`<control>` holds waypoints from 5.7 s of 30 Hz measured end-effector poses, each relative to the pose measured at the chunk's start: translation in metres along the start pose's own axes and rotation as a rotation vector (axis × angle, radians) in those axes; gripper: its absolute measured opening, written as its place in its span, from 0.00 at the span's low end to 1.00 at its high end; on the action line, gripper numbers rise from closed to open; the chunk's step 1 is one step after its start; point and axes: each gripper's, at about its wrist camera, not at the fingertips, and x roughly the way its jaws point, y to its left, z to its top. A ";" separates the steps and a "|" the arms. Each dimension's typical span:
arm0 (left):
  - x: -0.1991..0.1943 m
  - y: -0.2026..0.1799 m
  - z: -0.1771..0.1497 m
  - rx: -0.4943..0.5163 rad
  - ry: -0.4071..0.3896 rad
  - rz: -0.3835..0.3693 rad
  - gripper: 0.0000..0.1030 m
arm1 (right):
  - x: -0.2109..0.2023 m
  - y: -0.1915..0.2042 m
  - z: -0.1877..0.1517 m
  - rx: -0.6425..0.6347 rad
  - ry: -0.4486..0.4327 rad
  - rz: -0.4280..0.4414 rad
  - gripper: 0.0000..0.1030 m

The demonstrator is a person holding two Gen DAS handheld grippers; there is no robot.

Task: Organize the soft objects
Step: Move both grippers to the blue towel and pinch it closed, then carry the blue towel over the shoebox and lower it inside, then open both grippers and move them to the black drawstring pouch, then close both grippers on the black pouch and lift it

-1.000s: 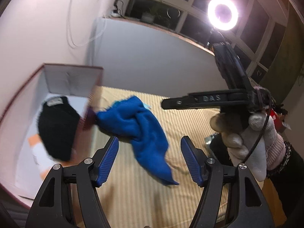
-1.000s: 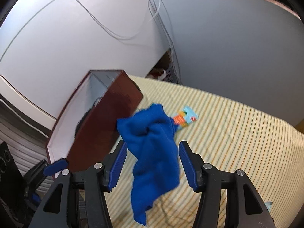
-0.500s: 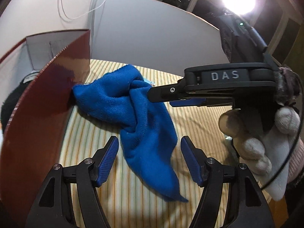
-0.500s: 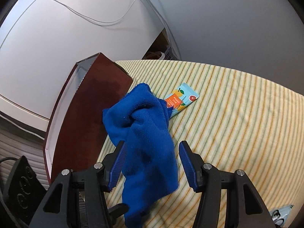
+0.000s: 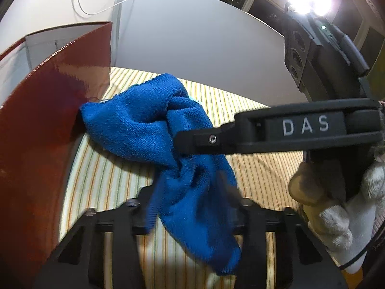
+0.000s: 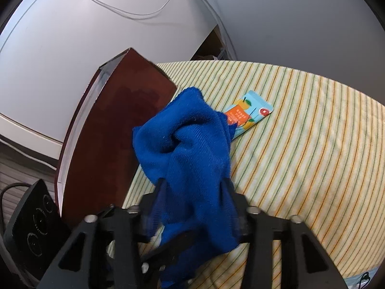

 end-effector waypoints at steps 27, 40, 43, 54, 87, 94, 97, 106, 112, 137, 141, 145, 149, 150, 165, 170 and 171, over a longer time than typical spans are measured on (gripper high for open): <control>-0.079 -0.017 -0.007 0.020 -0.130 -0.115 0.11 | -0.074 0.060 -0.050 -0.091 -0.116 0.021 0.09; -0.166 -0.030 0.005 0.081 -0.275 -0.117 0.11 | -0.138 0.120 -0.057 -0.185 -0.237 0.081 0.09; -0.189 -0.028 0.012 0.088 -0.306 -0.118 0.11 | -0.149 0.141 -0.055 -0.215 -0.263 0.096 0.09; -0.254 0.002 0.035 0.095 -0.418 -0.041 0.11 | -0.155 0.218 -0.030 -0.326 -0.326 0.172 0.09; -0.203 0.118 0.000 -0.031 -0.232 0.191 0.08 | 0.015 0.262 0.006 -0.314 -0.102 0.142 0.10; -0.197 0.122 -0.002 -0.048 -0.200 0.204 0.24 | 0.009 0.248 0.005 -0.300 -0.119 0.109 0.57; -0.199 0.123 -0.006 -0.072 -0.182 0.212 0.40 | -0.004 0.241 0.002 -0.340 -0.116 0.039 0.61; -0.198 0.096 -0.012 -0.044 -0.206 0.188 0.62 | -0.053 0.197 -0.024 -0.322 -0.181 -0.019 0.62; -0.192 0.060 -0.017 -0.004 -0.219 0.126 0.62 | -0.096 0.147 -0.055 -0.282 -0.253 -0.036 0.62; -0.057 -0.118 -0.065 0.094 0.056 -0.261 0.63 | -0.233 -0.132 -0.160 0.157 -0.343 -0.113 0.62; -0.038 -0.140 -0.071 0.105 0.097 -0.291 0.63 | -0.224 -0.148 -0.158 0.174 -0.318 -0.101 0.62; -0.024 -0.154 -0.073 0.109 0.113 -0.296 0.63 | -0.213 -0.153 -0.156 0.169 -0.290 -0.101 0.62; -0.015 -0.156 -0.073 0.095 0.129 -0.297 0.62 | -0.204 -0.154 -0.152 0.166 -0.272 -0.093 0.62; -0.014 -0.155 -0.073 0.091 0.131 -0.296 0.62 | -0.201 -0.154 -0.151 0.164 -0.265 -0.087 0.62; -0.032 -0.119 -0.075 0.039 0.114 -0.269 0.62 | -0.164 -0.109 -0.150 0.115 -0.172 0.022 0.62; -0.031 -0.116 -0.081 0.037 0.134 -0.287 0.62 | -0.157 -0.106 -0.151 0.125 -0.159 0.009 0.63; -0.030 -0.117 -0.083 0.043 0.139 -0.291 0.62 | -0.156 -0.106 -0.152 0.133 -0.156 0.018 0.63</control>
